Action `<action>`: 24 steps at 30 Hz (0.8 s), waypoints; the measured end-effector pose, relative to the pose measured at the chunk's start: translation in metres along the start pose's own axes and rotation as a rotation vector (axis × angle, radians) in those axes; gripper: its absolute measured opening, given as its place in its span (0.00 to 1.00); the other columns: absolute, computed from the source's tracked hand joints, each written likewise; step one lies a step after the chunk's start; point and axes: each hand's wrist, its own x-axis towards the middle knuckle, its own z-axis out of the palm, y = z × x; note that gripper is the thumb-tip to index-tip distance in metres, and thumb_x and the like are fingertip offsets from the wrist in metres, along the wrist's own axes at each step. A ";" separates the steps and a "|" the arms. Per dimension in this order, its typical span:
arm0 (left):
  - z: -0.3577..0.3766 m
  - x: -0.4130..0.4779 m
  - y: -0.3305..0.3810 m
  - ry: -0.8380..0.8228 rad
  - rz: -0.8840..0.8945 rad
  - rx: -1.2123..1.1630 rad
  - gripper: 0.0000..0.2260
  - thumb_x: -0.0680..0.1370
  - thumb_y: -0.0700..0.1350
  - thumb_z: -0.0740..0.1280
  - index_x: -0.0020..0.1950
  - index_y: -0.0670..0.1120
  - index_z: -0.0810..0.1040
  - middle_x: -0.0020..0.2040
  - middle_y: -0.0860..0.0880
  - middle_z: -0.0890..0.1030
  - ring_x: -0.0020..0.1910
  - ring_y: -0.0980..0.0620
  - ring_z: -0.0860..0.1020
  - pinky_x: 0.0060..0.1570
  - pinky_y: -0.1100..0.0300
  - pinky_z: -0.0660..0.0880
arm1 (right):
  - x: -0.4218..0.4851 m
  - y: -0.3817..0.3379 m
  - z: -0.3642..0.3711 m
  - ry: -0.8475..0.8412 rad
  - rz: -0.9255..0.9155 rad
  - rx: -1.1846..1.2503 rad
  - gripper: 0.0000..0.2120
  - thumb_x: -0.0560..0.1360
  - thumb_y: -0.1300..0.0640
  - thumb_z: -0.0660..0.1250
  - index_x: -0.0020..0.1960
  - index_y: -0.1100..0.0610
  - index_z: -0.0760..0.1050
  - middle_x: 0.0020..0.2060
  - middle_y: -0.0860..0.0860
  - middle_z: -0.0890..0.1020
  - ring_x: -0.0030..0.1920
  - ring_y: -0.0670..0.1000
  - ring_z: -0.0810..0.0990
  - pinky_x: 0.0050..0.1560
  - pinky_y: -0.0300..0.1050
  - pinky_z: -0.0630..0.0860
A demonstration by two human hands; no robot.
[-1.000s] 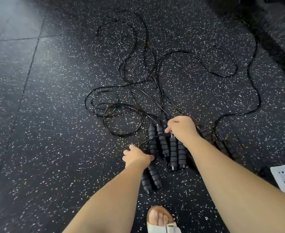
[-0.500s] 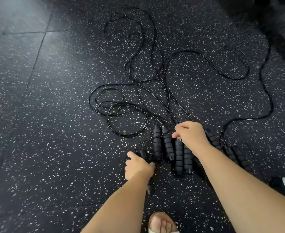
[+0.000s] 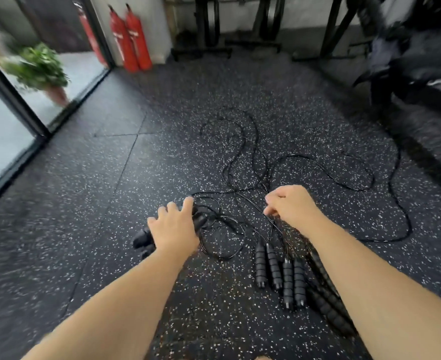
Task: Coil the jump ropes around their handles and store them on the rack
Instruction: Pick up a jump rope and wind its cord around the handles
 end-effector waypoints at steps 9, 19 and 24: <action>-0.132 -0.039 -0.069 0.324 0.327 0.420 0.34 0.72 0.45 0.72 0.73 0.51 0.58 0.67 0.49 0.70 0.68 0.45 0.67 0.71 0.40 0.54 | -0.057 -0.094 0.028 -0.039 -0.197 -0.110 0.11 0.78 0.57 0.62 0.58 0.54 0.78 0.51 0.48 0.83 0.49 0.50 0.80 0.53 0.48 0.77; -0.200 -0.058 -0.103 0.288 0.373 0.124 0.32 0.69 0.45 0.71 0.69 0.57 0.62 0.60 0.52 0.72 0.61 0.47 0.71 0.64 0.45 0.66 | -0.085 -0.141 0.079 -0.210 -0.312 0.267 0.05 0.75 0.64 0.64 0.46 0.57 0.77 0.37 0.50 0.77 0.35 0.48 0.70 0.37 0.40 0.67; -0.195 -0.050 -0.117 0.090 -0.064 -1.025 0.26 0.66 0.33 0.68 0.60 0.52 0.68 0.46 0.44 0.76 0.40 0.47 0.75 0.34 0.57 0.72 | -0.076 -0.131 0.072 -0.194 -0.277 0.235 0.07 0.77 0.65 0.61 0.46 0.56 0.76 0.39 0.51 0.80 0.36 0.48 0.73 0.36 0.37 0.68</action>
